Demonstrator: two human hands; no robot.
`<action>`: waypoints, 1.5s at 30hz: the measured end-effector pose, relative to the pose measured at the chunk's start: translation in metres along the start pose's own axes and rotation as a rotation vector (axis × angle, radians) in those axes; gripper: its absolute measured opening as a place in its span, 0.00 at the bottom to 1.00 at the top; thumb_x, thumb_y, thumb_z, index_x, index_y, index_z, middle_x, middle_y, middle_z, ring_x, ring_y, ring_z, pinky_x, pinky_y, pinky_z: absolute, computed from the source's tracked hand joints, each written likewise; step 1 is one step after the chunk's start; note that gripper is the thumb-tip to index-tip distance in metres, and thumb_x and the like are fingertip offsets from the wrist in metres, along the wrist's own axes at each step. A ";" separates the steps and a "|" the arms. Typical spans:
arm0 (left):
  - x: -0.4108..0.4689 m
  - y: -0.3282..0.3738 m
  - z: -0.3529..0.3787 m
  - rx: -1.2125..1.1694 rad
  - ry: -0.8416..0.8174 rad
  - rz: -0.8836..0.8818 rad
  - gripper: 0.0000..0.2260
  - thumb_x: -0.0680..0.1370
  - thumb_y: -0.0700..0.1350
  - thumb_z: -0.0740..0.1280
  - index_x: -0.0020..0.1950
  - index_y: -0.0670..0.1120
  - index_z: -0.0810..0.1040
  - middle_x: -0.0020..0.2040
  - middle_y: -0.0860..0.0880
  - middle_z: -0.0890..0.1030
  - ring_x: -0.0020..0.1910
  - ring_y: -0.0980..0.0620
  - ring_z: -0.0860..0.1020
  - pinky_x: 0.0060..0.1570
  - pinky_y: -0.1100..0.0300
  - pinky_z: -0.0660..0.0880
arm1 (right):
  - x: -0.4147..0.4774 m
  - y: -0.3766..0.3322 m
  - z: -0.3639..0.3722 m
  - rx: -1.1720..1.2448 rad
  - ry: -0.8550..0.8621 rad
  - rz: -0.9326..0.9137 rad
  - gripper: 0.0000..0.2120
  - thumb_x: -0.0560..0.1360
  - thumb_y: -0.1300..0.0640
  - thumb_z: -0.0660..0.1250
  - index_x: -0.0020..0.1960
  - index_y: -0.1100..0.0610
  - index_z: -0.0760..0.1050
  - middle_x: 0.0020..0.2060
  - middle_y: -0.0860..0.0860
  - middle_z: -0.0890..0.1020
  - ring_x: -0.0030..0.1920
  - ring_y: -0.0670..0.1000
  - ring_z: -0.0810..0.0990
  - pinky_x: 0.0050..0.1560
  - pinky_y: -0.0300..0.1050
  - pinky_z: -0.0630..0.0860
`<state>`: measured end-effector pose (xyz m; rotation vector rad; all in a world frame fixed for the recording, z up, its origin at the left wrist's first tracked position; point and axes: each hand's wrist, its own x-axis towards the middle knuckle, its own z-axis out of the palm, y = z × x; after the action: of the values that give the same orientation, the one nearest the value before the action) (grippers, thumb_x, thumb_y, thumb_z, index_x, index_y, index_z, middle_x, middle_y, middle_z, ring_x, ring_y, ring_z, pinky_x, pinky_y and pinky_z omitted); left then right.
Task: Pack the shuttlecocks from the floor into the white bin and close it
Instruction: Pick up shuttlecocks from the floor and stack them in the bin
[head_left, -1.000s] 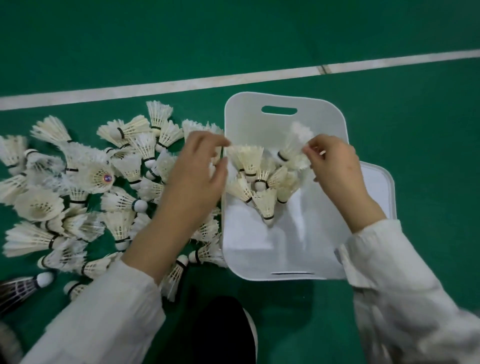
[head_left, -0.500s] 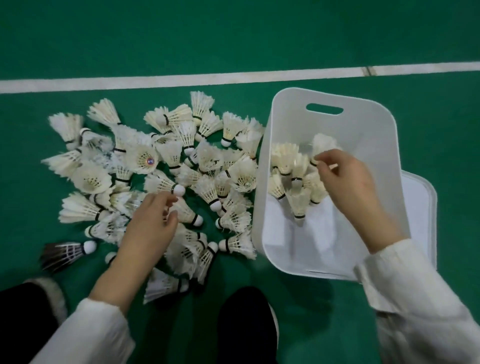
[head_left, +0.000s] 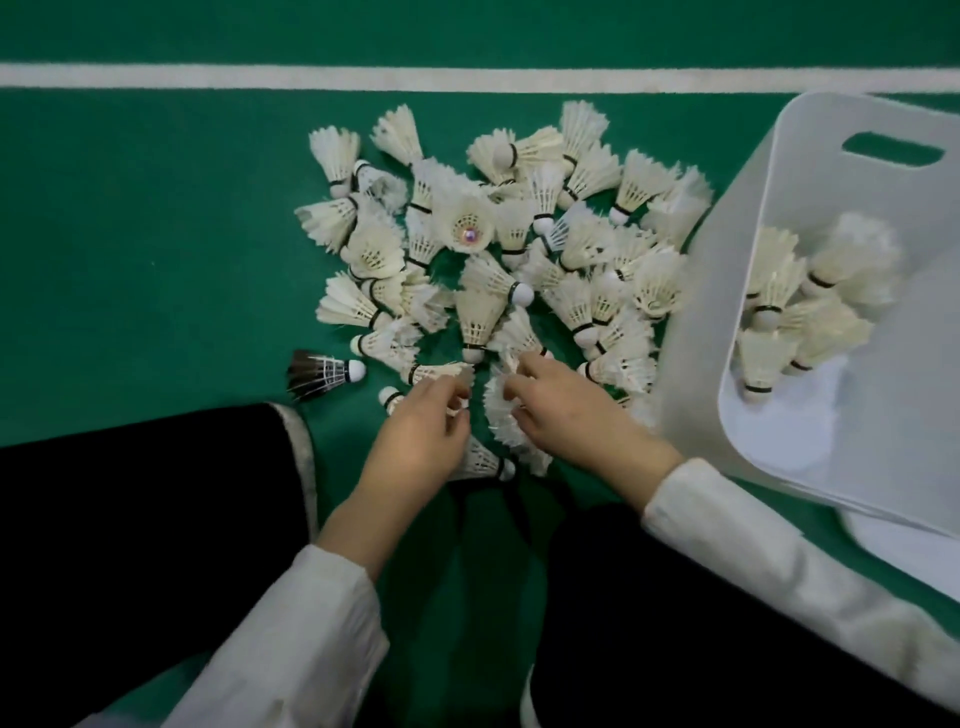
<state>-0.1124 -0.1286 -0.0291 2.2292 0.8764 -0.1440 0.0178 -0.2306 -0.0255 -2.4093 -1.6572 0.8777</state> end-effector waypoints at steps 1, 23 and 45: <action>-0.003 -0.001 0.004 0.000 -0.033 0.007 0.10 0.76 0.41 0.63 0.56 0.42 0.75 0.51 0.44 0.76 0.49 0.45 0.75 0.51 0.52 0.73 | 0.002 0.002 0.004 0.011 -0.033 0.016 0.10 0.76 0.62 0.59 0.55 0.64 0.72 0.54 0.60 0.72 0.53 0.61 0.74 0.50 0.55 0.72; 0.036 0.037 0.046 0.105 -0.003 0.177 0.16 0.76 0.49 0.66 0.59 0.42 0.72 0.57 0.46 0.72 0.59 0.48 0.68 0.59 0.56 0.66 | -0.020 0.035 -0.021 0.346 0.432 0.481 0.10 0.76 0.56 0.64 0.55 0.58 0.77 0.53 0.55 0.76 0.49 0.56 0.77 0.48 0.46 0.70; 0.023 0.035 -0.021 -0.138 0.191 0.051 0.11 0.79 0.39 0.59 0.59 0.50 0.68 0.48 0.45 0.79 0.44 0.47 0.78 0.42 0.49 0.77 | -0.023 0.038 -0.025 0.480 0.510 0.477 0.10 0.78 0.58 0.62 0.49 0.64 0.79 0.47 0.57 0.80 0.48 0.55 0.76 0.45 0.42 0.67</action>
<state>-0.0759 -0.1199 -0.0013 2.1579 0.9014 0.1513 0.0561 -0.2604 -0.0094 -2.4120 -0.6238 0.5424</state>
